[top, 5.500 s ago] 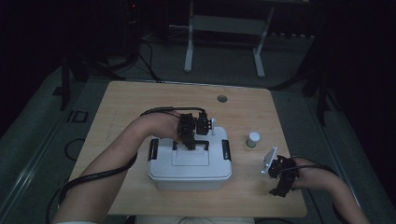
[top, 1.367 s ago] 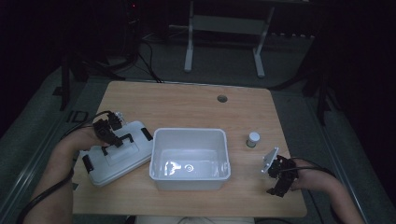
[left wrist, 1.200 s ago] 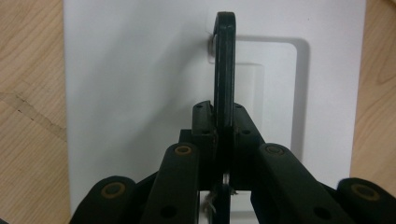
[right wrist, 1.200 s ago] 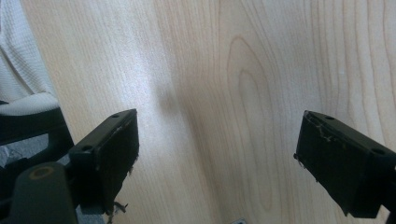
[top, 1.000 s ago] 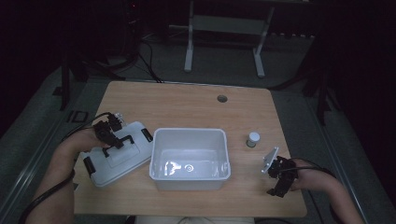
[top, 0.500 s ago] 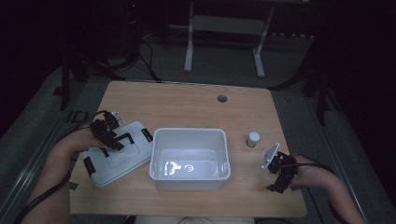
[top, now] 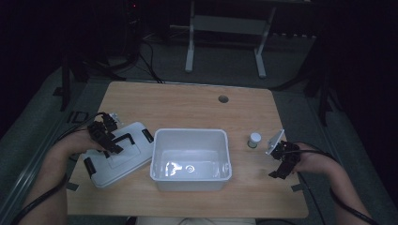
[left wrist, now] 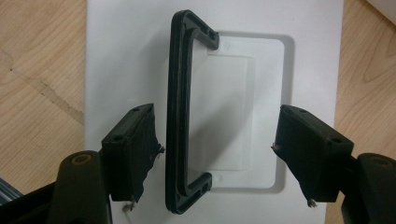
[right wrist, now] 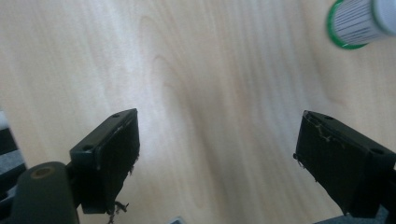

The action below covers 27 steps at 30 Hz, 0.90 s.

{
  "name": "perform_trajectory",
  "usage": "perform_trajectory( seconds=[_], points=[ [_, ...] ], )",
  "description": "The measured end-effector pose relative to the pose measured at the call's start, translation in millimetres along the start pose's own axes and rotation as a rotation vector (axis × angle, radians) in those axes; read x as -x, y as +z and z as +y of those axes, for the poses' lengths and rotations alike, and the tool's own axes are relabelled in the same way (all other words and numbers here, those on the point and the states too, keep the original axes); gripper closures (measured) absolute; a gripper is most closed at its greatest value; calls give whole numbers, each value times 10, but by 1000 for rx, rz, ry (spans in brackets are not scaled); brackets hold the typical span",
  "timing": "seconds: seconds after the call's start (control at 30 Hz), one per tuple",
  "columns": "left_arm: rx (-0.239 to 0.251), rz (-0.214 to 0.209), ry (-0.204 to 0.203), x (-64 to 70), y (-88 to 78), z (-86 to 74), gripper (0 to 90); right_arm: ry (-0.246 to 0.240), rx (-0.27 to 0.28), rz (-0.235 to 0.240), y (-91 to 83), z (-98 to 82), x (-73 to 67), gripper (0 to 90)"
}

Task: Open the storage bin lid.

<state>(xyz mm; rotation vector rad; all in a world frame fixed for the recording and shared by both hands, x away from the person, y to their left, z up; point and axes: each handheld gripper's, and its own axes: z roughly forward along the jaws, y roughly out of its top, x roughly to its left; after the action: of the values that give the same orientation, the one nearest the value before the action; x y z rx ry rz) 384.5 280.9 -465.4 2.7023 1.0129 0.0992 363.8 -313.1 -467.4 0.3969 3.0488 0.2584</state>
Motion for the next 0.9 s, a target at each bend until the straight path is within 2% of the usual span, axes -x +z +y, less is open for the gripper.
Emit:
perform_trajectory(
  seconds=[0.23,0.33,0.4,0.73,0.9],
  points=[
    [-4,-5,-5,1,5,-7,295,-4,11,-12,-37,68,128,137],
    [-4,-23,-9,0,24,-13,295,-17,8,-16,-55,128,200,144],
    [-10,-16,-7,2,36,-14,295,-23,13,-21,-68,153,227,144],
    [12,-24,-24,-25,22,-36,295,-33,28,-42,-86,313,415,144],
    [1,-21,-10,-11,27,-31,295,-41,28,-42,-66,403,486,144]
  ],
)
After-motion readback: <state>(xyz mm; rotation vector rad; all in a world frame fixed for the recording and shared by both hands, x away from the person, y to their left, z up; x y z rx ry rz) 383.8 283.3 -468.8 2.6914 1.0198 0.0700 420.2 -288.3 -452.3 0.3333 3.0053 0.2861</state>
